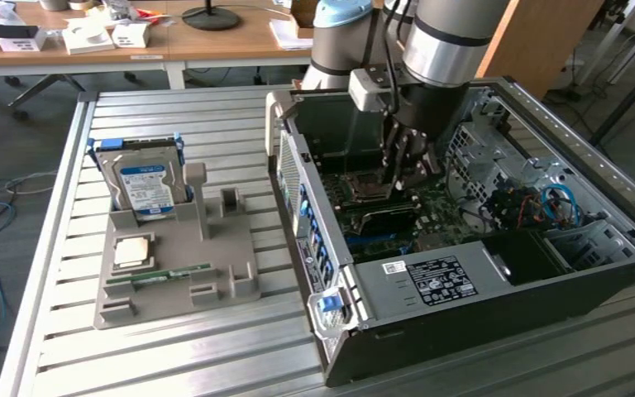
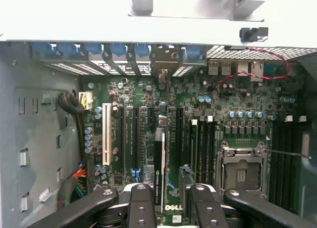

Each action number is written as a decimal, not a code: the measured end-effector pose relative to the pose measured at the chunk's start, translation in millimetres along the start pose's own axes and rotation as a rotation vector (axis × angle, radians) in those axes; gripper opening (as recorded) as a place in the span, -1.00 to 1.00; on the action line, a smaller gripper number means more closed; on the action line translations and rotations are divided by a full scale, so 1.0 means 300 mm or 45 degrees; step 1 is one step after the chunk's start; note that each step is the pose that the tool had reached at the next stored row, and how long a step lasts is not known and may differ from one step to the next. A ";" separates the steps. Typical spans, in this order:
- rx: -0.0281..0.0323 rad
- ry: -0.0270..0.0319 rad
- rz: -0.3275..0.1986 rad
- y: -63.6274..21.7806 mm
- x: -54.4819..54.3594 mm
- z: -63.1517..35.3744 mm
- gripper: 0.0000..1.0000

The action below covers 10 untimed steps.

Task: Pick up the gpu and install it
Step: 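Insert the gpu into the slot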

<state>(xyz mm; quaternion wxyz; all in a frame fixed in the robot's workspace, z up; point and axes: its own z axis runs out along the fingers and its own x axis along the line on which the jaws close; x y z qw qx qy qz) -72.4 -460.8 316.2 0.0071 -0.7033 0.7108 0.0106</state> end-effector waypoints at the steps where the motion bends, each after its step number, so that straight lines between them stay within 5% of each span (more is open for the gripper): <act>1: 0.0000 0.0000 0.000 0.000 0.000 -0.002 -0.32; 10: -0.0001 0.0002 0.000 0.000 0.000 -0.008 -0.32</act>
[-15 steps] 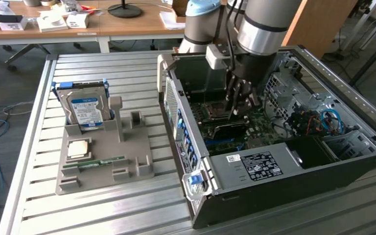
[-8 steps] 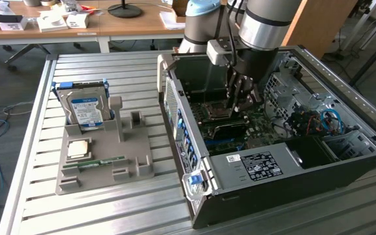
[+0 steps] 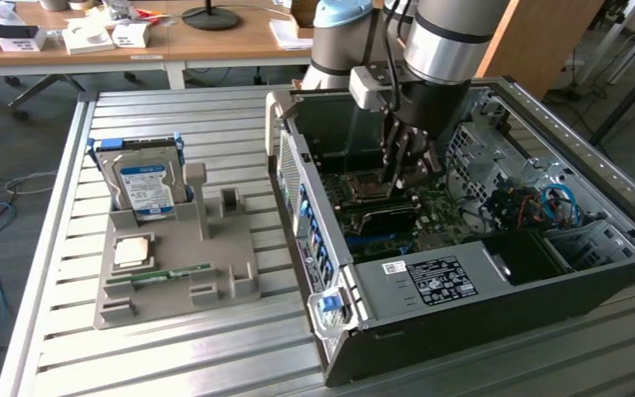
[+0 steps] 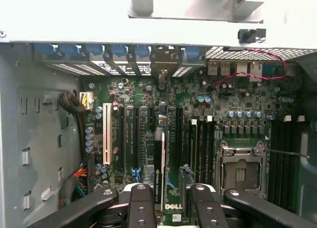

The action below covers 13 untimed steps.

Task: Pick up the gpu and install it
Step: 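Insert the gpu into the slot, then press down on the gpu until it lock into place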

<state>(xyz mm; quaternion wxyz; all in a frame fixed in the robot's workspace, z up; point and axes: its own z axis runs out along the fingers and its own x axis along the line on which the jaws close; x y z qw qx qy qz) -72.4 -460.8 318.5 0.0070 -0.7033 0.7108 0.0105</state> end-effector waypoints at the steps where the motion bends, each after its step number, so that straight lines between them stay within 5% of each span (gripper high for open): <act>1: 0.0002 -0.0004 0.000 0.000 0.000 0.000 -0.32; 13: 0.0001 -0.0002 0.000 0.000 0.000 0.000 -0.32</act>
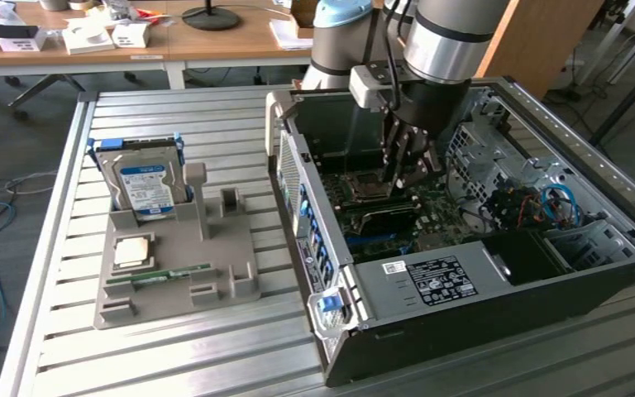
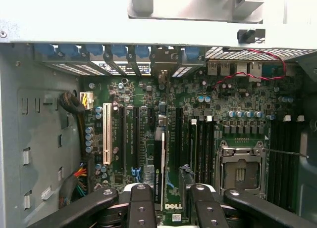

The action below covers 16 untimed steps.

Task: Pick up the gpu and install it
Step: 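Press down on the gpu until it lock into place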

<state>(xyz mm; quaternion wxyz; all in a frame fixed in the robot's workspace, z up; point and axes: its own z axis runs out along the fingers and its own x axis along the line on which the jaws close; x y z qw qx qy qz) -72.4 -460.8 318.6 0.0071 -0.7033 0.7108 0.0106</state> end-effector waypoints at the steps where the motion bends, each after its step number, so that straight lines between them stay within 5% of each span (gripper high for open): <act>1: 0.0000 0.0000 0.000 0.000 0.000 0.000 -0.35; 5: 0.0000 0.0000 0.000 0.000 0.000 0.000 -0.72; 16: 0.0000 0.0000 0.000 0.000 0.000 0.000 -0.79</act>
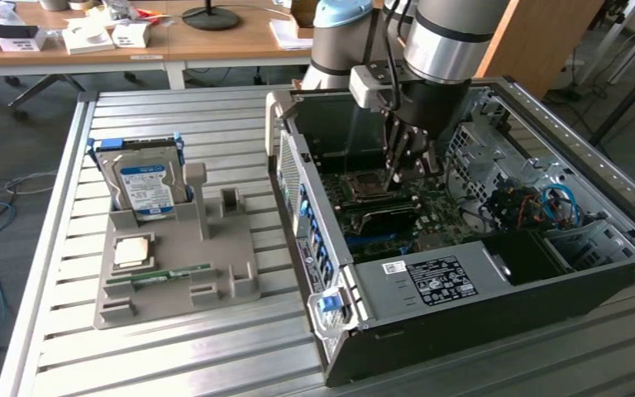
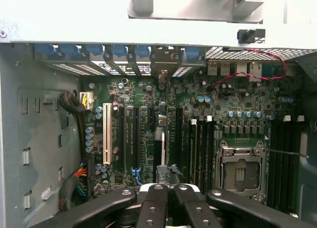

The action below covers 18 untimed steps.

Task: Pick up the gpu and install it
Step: 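Press down on the gpu until it lock into place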

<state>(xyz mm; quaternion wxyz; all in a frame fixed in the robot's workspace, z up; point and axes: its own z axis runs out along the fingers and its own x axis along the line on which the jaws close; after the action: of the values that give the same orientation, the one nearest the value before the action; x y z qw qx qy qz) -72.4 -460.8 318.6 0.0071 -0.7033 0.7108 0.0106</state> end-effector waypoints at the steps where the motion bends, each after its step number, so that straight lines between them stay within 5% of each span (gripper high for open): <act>1: 0.0000 0.0000 0.000 0.000 0.000 0.000 -0.79; 18: 0.0000 0.0001 0.000 0.000 0.001 0.033 -0.79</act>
<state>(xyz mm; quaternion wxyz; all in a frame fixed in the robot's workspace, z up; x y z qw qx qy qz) -72.4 -460.8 308.6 0.0070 -0.7033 0.7108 0.0106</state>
